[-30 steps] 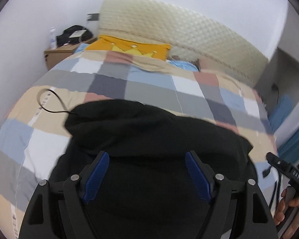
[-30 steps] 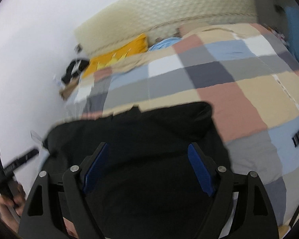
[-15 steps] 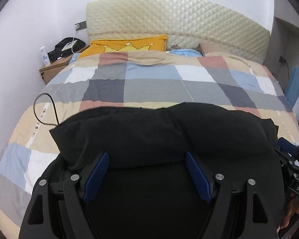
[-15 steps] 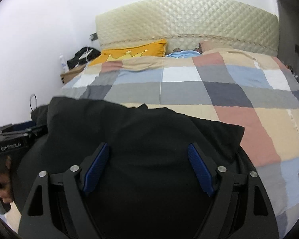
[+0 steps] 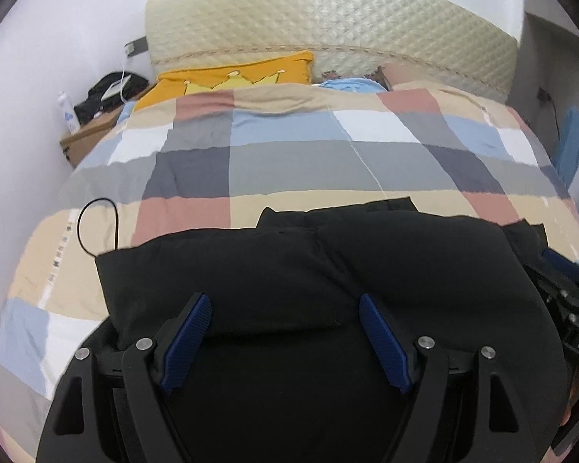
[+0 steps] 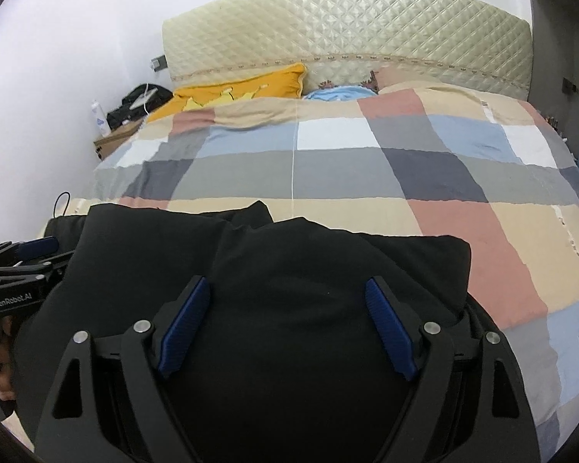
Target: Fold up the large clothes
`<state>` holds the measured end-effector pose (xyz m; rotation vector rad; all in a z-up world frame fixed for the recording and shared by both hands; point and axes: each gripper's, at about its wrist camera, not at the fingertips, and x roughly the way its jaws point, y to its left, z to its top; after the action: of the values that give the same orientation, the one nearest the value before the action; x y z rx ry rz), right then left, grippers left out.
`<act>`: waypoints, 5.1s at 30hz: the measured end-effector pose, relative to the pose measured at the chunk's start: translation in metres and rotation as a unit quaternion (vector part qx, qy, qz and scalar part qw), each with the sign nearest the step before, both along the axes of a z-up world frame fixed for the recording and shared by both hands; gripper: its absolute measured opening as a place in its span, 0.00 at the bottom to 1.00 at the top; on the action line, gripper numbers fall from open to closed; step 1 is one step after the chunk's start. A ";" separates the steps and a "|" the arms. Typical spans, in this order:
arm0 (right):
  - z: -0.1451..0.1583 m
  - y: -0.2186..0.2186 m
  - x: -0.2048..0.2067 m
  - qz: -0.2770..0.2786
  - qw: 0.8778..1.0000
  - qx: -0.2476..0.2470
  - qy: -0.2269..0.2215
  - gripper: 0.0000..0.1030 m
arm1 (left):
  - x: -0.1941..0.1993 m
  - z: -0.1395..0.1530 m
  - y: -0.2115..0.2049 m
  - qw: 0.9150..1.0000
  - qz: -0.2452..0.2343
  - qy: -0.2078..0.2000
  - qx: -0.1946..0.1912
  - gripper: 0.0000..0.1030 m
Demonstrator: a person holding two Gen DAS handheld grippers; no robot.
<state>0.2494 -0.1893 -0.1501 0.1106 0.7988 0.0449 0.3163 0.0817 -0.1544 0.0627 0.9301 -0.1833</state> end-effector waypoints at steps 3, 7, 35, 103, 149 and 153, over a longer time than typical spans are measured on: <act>-0.009 0.003 0.016 -0.004 1.000 0.003 0.011 0.82 | 0.009 -0.010 0.001 1.000 0.001 -0.009 -0.002 0.79; -0.019 0.008 0.037 -0.016 1.000 0.006 0.007 0.84 | 0.023 -0.019 0.005 1.000 0.011 -0.003 -0.006 0.79; -0.019 -0.035 -0.048 -0.026 0.999 -0.021 -0.037 0.92 | -0.025 -0.026 0.080 1.000 0.010 -0.025 0.007 0.83; 0.180 0.068 -0.347 -0.024 0.982 -0.014 -0.188 1.00 | -0.333 0.202 0.082 0.983 0.004 -0.161 -0.093 0.84; 0.134 0.060 -0.339 -0.034 0.993 0.006 -0.111 1.00 | -0.333 0.135 0.051 0.996 0.026 -0.073 -0.041 0.84; 0.136 0.061 -0.336 -0.034 0.993 -0.001 -0.113 1.00 | -0.330 0.132 0.054 0.996 0.031 -0.066 -0.044 0.84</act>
<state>-0.0862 -0.1282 -0.0139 0.1293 0.5682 -0.0085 -0.0141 0.1357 -0.0225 -0.0351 0.7902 -0.1614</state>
